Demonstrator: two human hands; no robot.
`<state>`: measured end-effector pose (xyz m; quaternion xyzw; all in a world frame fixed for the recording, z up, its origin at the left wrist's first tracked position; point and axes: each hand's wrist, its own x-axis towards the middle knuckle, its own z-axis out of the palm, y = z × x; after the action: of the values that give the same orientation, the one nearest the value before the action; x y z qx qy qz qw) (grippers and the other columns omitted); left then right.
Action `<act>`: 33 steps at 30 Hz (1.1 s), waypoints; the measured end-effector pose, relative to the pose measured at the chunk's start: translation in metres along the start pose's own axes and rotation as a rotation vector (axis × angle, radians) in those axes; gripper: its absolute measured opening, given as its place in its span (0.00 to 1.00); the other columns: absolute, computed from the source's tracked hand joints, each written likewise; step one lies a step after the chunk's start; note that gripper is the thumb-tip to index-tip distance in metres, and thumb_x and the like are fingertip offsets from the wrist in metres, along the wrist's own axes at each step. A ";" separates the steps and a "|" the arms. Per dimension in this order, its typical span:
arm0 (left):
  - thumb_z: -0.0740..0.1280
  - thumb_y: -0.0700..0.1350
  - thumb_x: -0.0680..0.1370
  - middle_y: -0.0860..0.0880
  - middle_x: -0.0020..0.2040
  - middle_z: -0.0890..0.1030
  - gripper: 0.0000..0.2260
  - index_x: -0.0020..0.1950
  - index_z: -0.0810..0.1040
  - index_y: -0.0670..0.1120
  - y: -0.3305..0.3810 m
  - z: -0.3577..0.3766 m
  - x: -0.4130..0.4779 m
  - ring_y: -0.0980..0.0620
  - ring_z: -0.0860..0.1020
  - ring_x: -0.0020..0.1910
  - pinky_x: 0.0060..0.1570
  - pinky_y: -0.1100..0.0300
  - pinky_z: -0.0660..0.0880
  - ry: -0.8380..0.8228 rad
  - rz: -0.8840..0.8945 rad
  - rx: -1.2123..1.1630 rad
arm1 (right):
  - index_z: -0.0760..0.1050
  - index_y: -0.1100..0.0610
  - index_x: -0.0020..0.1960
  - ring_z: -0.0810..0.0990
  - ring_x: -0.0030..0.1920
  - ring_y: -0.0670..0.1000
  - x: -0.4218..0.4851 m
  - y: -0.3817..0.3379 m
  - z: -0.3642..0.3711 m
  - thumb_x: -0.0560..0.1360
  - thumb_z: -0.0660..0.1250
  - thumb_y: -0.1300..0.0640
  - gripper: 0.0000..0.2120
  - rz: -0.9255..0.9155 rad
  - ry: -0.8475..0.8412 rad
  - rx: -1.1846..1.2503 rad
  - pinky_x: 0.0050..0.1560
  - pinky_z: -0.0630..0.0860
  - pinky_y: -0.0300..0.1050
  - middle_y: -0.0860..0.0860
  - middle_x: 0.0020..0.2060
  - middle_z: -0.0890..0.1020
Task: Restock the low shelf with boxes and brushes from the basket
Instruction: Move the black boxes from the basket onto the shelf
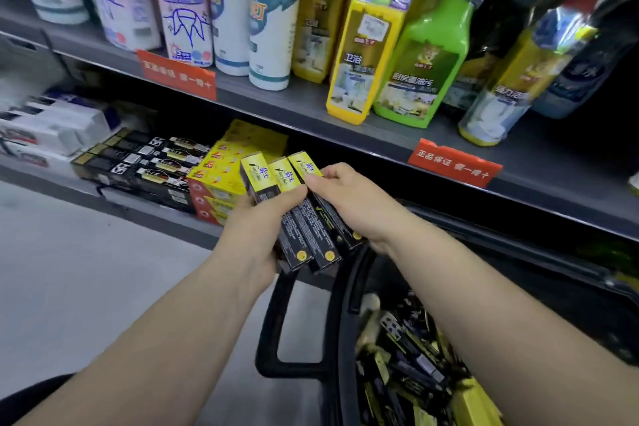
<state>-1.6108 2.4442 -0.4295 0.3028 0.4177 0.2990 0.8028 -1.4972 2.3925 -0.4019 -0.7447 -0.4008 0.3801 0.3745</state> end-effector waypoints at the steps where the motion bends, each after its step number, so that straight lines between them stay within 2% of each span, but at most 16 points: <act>1: 0.72 0.40 0.71 0.46 0.37 0.85 0.16 0.58 0.77 0.41 0.008 -0.010 0.004 0.49 0.83 0.31 0.24 0.58 0.76 0.056 0.014 -0.039 | 0.69 0.53 0.61 0.79 0.46 0.48 0.011 -0.007 0.008 0.77 0.62 0.44 0.17 -0.001 -0.051 -0.034 0.50 0.77 0.46 0.51 0.51 0.79; 4: 0.73 0.42 0.72 0.42 0.45 0.84 0.18 0.60 0.76 0.42 0.017 -0.013 0.014 0.45 0.84 0.34 0.24 0.56 0.76 0.153 -0.003 -0.059 | 0.66 0.47 0.66 0.82 0.49 0.46 0.019 -0.002 0.004 0.76 0.66 0.50 0.20 0.034 -0.339 0.114 0.48 0.79 0.42 0.47 0.53 0.80; 6: 0.73 0.44 0.72 0.41 0.49 0.84 0.20 0.62 0.75 0.42 0.024 -0.022 0.022 0.43 0.83 0.39 0.25 0.56 0.77 0.188 -0.018 -0.073 | 0.65 0.43 0.67 0.82 0.47 0.42 0.028 0.004 0.005 0.76 0.67 0.58 0.23 0.035 -0.493 0.138 0.42 0.79 0.38 0.44 0.52 0.80; 8: 0.73 0.44 0.72 0.41 0.48 0.83 0.21 0.63 0.74 0.42 0.027 -0.027 0.030 0.44 0.83 0.38 0.24 0.55 0.77 0.220 -0.006 -0.103 | 0.68 0.47 0.65 0.81 0.44 0.43 0.047 0.013 0.004 0.77 0.65 0.62 0.19 0.072 -0.481 0.162 0.38 0.78 0.37 0.47 0.50 0.80; 11: 0.74 0.41 0.71 0.42 0.48 0.82 0.24 0.64 0.70 0.43 0.026 -0.031 0.039 0.47 0.82 0.36 0.24 0.57 0.76 0.296 0.040 -0.114 | 0.72 0.55 0.54 0.82 0.39 0.47 0.078 0.022 -0.003 0.80 0.59 0.58 0.05 0.202 -0.374 0.161 0.39 0.80 0.41 0.51 0.42 0.84; 13: 0.73 0.41 0.71 0.43 0.45 0.81 0.25 0.65 0.69 0.43 0.026 -0.035 0.044 0.48 0.81 0.36 0.25 0.59 0.76 0.316 0.053 -0.084 | 0.72 0.55 0.48 0.82 0.38 0.48 0.097 0.034 -0.009 0.80 0.55 0.56 0.08 0.294 -0.308 0.058 0.40 0.77 0.41 0.52 0.38 0.85; 15: 0.73 0.39 0.71 0.44 0.42 0.81 0.21 0.61 0.70 0.44 0.026 -0.041 0.047 0.49 0.81 0.33 0.21 0.60 0.75 0.319 0.049 -0.050 | 0.71 0.55 0.41 0.78 0.34 0.49 0.107 0.052 -0.008 0.79 0.56 0.58 0.09 0.351 -0.221 -0.152 0.36 0.72 0.40 0.53 0.34 0.81; 17: 0.73 0.38 0.71 0.45 0.42 0.81 0.16 0.53 0.71 0.47 0.026 -0.048 0.056 0.48 0.81 0.33 0.21 0.60 0.75 0.339 0.043 -0.010 | 0.69 0.57 0.36 0.72 0.31 0.50 0.121 0.069 -0.005 0.76 0.59 0.62 0.10 0.386 -0.263 -0.545 0.31 0.66 0.40 0.54 0.33 0.75; 18: 0.73 0.38 0.71 0.45 0.42 0.81 0.14 0.49 0.70 0.48 0.025 -0.052 0.063 0.48 0.81 0.35 0.22 0.59 0.75 0.356 0.041 0.017 | 0.70 0.58 0.38 0.69 0.30 0.49 0.127 0.077 -0.002 0.76 0.60 0.62 0.08 0.395 -0.309 -0.757 0.30 0.65 0.41 0.53 0.32 0.73; 19: 0.73 0.38 0.70 0.44 0.44 0.81 0.14 0.48 0.70 0.48 0.027 -0.054 0.064 0.47 0.81 0.37 0.26 0.59 0.76 0.356 0.046 0.039 | 0.71 0.60 0.45 0.68 0.31 0.49 0.125 0.077 -0.001 0.77 0.59 0.61 0.04 0.392 -0.343 -0.923 0.29 0.63 0.41 0.53 0.33 0.71; 21: 0.73 0.37 0.70 0.43 0.46 0.82 0.14 0.50 0.71 0.46 0.027 -0.057 0.068 0.46 0.81 0.39 0.32 0.58 0.76 0.342 0.048 0.076 | 0.63 0.63 0.64 0.67 0.32 0.50 0.124 0.081 0.003 0.79 0.58 0.58 0.16 0.385 -0.391 -1.041 0.28 0.62 0.42 0.53 0.34 0.69; 22: 0.73 0.37 0.70 0.43 0.45 0.82 0.15 0.53 0.71 0.45 0.027 -0.057 0.071 0.47 0.81 0.38 0.31 0.58 0.76 0.331 0.045 0.089 | 0.57 0.63 0.69 0.68 0.33 0.50 0.124 0.082 0.003 0.79 0.57 0.58 0.21 0.379 -0.403 -1.049 0.28 0.61 0.42 0.53 0.34 0.68; 24: 0.73 0.38 0.70 0.45 0.42 0.81 0.18 0.56 0.72 0.45 0.026 -0.055 0.072 0.47 0.80 0.36 0.27 0.59 0.75 0.300 0.017 0.114 | 0.53 0.62 0.72 0.71 0.37 0.53 0.123 0.086 0.002 0.80 0.57 0.58 0.24 0.357 -0.415 -1.075 0.29 0.62 0.43 0.54 0.37 0.71; 27: 0.74 0.38 0.70 0.45 0.43 0.81 0.18 0.56 0.72 0.45 0.025 -0.056 0.075 0.47 0.80 0.39 0.31 0.58 0.74 0.290 -0.007 0.140 | 0.51 0.62 0.73 0.72 0.42 0.56 0.120 0.097 0.000 0.80 0.56 0.58 0.25 0.379 -0.443 -1.148 0.35 0.64 0.45 0.57 0.42 0.74; 30: 0.73 0.38 0.70 0.46 0.40 0.81 0.14 0.50 0.71 0.47 0.027 -0.059 0.079 0.48 0.80 0.37 0.27 0.62 0.74 0.282 0.008 0.150 | 0.55 0.64 0.71 0.74 0.46 0.57 0.122 0.097 -0.001 0.80 0.57 0.58 0.23 0.409 -0.496 -1.218 0.41 0.66 0.44 0.59 0.49 0.76; 33: 0.73 0.37 0.70 0.47 0.40 0.80 0.14 0.49 0.71 0.47 0.030 -0.061 0.080 0.50 0.80 0.35 0.25 0.63 0.73 0.284 0.026 0.151 | 0.63 0.64 0.69 0.74 0.60 0.60 0.144 0.090 0.005 0.79 0.59 0.59 0.21 0.364 -0.436 -1.194 0.51 0.68 0.45 0.61 0.61 0.74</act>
<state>-1.6318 2.5365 -0.4758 0.3223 0.5442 0.3168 0.7069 -1.4170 2.4851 -0.5199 -0.7862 -0.4773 0.2919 -0.2626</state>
